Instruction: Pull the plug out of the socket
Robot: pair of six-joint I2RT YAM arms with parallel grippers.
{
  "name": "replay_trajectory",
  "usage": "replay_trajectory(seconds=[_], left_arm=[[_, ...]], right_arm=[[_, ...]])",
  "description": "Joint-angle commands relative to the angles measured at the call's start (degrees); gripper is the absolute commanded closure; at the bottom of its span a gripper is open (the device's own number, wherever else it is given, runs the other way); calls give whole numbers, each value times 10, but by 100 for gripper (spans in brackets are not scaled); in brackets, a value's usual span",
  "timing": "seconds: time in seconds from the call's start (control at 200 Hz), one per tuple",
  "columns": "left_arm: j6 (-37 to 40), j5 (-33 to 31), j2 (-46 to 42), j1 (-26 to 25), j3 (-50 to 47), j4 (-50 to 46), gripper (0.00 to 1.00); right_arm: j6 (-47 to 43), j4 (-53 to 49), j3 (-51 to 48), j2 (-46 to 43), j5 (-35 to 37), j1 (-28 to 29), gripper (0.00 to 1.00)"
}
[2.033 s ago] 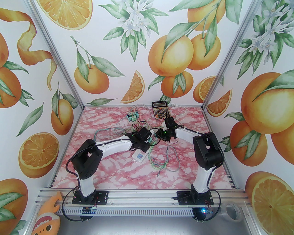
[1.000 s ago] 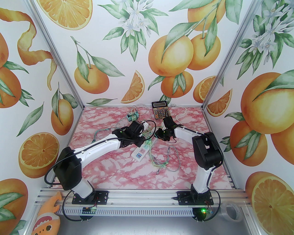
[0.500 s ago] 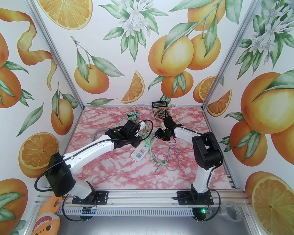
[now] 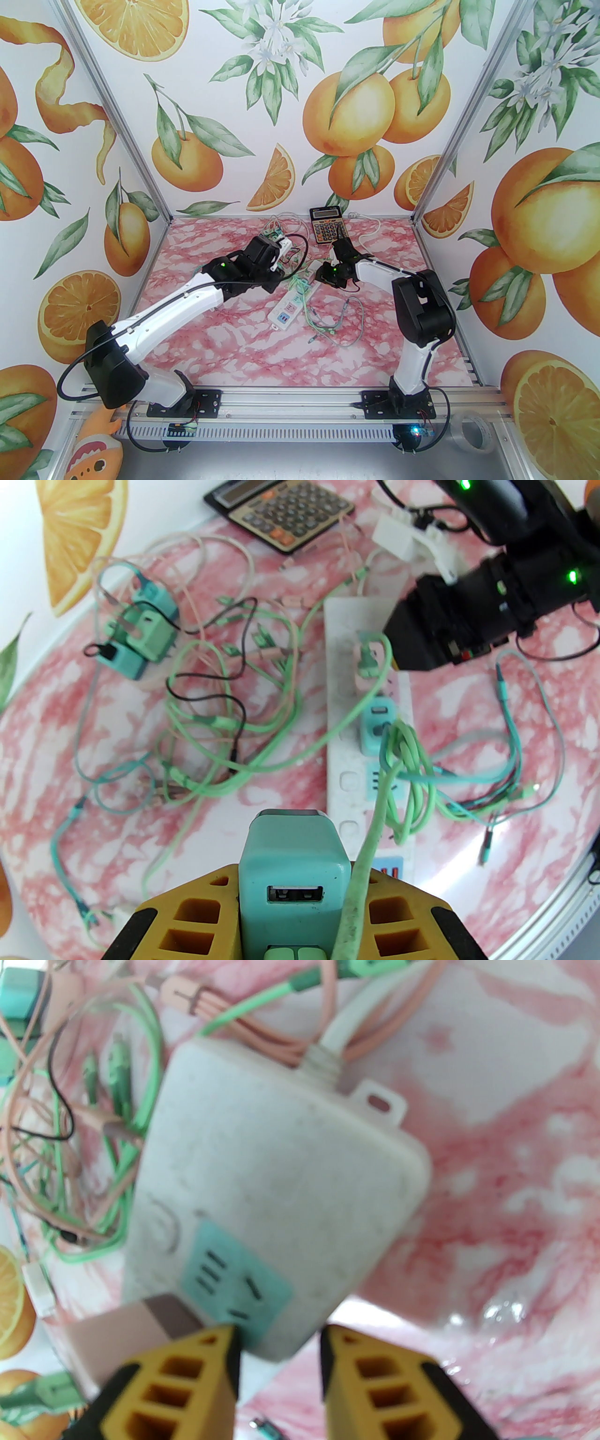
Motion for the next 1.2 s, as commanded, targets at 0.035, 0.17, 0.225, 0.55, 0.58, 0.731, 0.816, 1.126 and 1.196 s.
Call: replay_trajectory(seconds=[0.035,0.17,0.225,0.55,0.58,0.731,0.816,1.126,1.196], left_arm=[[16,37,45,9,71,21,93],[12,80,104,4,96,36,93],[15,83,124,1,107,44,93],[54,76,231,-25,227,40,92],[58,74,238,-27,237,39,92],[81,66,282,-32,291,27,92],[90,71,304,-34,325,19,92],[105,97,386,-60,420,25,92],[112,101,413,-67,455,20,92]], right_arm=[[-1,-20,-13,18,40,4,66],[-3,-21,-15,12,40,4,65],[-4,-22,-17,7,43,4,65],[-3,-15,-42,-21,54,-6,66],[-3,-13,-45,-27,55,-9,66],[7,6,-74,-78,63,-31,64],[9,-1,-86,-116,83,-48,60],[29,-38,-153,-292,169,-148,48],[29,-51,-161,-323,184,-165,45]])
